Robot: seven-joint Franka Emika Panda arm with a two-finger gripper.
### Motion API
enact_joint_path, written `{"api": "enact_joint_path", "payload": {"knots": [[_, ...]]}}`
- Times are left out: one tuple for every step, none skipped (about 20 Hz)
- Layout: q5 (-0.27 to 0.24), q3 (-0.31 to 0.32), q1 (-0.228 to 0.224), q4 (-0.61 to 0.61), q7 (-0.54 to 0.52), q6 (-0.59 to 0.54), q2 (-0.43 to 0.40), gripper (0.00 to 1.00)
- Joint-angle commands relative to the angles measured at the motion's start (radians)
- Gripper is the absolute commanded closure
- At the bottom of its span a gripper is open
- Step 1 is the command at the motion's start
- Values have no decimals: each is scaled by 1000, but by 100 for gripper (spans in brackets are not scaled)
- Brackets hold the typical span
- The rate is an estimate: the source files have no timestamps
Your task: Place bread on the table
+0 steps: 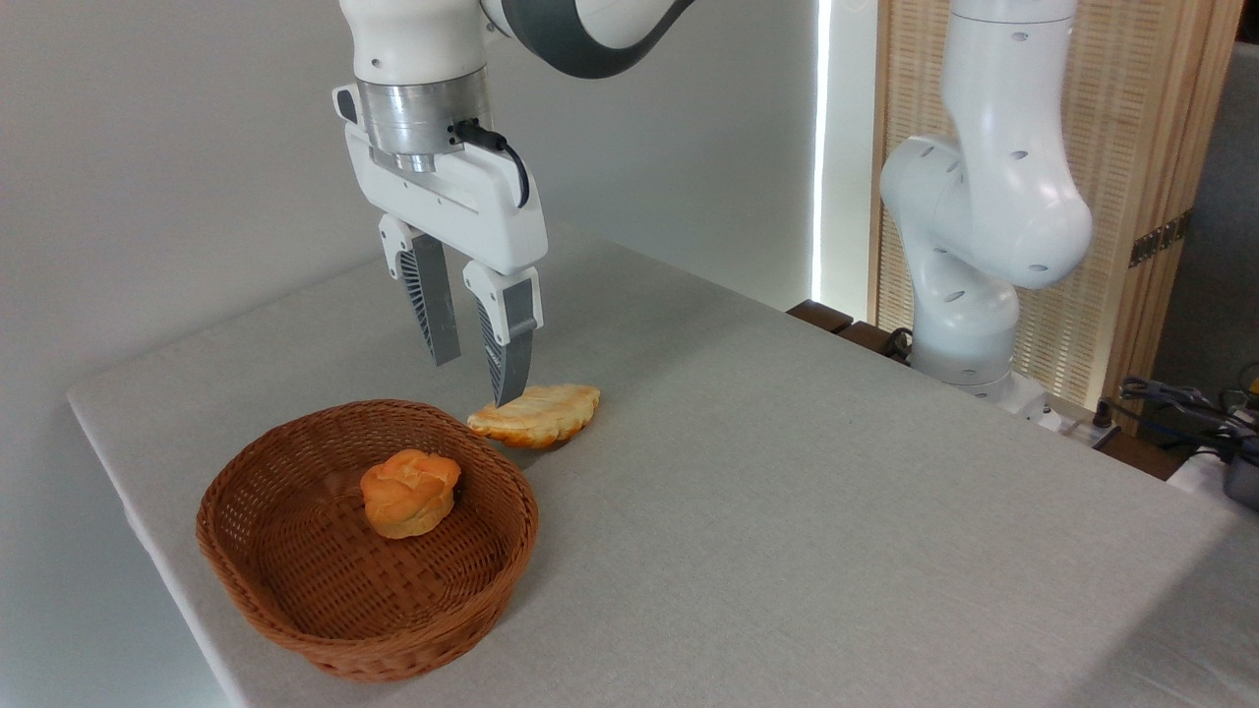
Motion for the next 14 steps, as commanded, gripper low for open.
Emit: {"api": "enact_joint_path", "payload": {"knots": [[-3, 6, -6, 11, 5, -18, 5, 0], [-3, 6, -6, 11, 5, -12, 8, 0], [-3, 6, -6, 11, 3, -8, 14, 0], [-4, 6, -6, 12, 3, -6, 19, 0], [-14, 6, -6, 12, 3, -5, 28, 0], [-15, 3, -6, 12, 3, 3, 36, 0], [-15, 2, -6, 12, 3, 15, 42, 0], [-17, 0, -12, 12, 2, 50, 48, 0], [-18, 0, -14, 11, 2, 75, 50, 0], [-21, 0, -16, 3, 2, 116, 60, 0], [-32, -1, -17, 4, 2, 141, 80, 0], [-38, -1, -17, 5, 2, 152, 89, 0], [-44, -3, -17, 5, 2, 181, 102, 0], [-44, -6, -19, 3, 2, 214, 116, 0]]}}
